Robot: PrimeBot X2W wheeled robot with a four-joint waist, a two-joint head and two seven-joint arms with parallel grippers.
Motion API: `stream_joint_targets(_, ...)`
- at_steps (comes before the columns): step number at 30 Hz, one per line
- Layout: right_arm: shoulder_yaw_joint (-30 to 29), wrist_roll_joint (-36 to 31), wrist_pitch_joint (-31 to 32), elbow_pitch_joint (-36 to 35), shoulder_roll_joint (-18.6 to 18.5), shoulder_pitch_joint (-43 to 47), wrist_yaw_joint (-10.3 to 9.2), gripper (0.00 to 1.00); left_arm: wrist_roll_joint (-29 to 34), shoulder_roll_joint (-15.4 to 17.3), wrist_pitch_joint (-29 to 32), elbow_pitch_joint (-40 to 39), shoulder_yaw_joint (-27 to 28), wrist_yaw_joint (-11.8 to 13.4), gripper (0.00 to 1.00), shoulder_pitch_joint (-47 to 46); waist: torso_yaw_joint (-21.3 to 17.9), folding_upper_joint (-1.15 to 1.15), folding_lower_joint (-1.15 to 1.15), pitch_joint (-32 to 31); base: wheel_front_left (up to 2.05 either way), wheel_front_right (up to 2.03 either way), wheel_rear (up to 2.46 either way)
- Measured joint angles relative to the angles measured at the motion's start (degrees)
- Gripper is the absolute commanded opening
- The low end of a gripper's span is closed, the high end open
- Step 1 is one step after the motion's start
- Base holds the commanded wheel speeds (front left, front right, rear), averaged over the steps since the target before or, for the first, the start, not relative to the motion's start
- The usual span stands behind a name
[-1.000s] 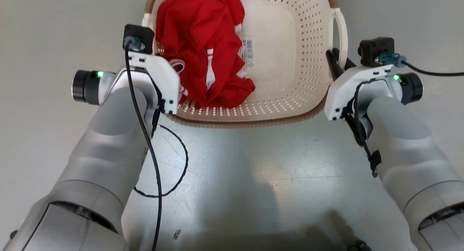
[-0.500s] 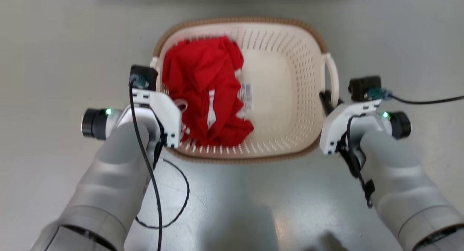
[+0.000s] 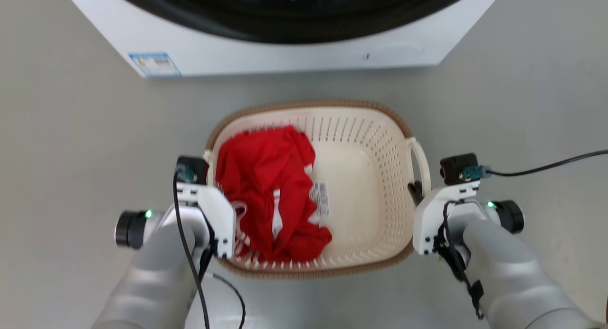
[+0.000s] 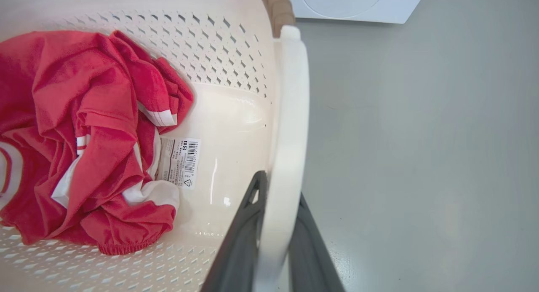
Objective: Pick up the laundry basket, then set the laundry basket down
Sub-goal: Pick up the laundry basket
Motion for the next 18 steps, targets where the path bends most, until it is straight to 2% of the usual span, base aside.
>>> stream_joint_targets(10,2.7,2.5,4.0,0.1,0.3,5.6,0.08,0.00,-0.3,0.2,-0.1,-0.1,-1.4,-1.8,0.00,8.1,-0.4,0.00,0.00,-10.4,0.00,0.00,0.00)
stream_joint_targets(18,5.2,4.0,7.5,0.0,0.5,10.0,0.08,0.00,-0.7,0.1,0.5,-0.1,-2.6,-2.3,0.00,13.6,-0.3,0.00,0.00,-18.1,0.00,0.00,0.00)
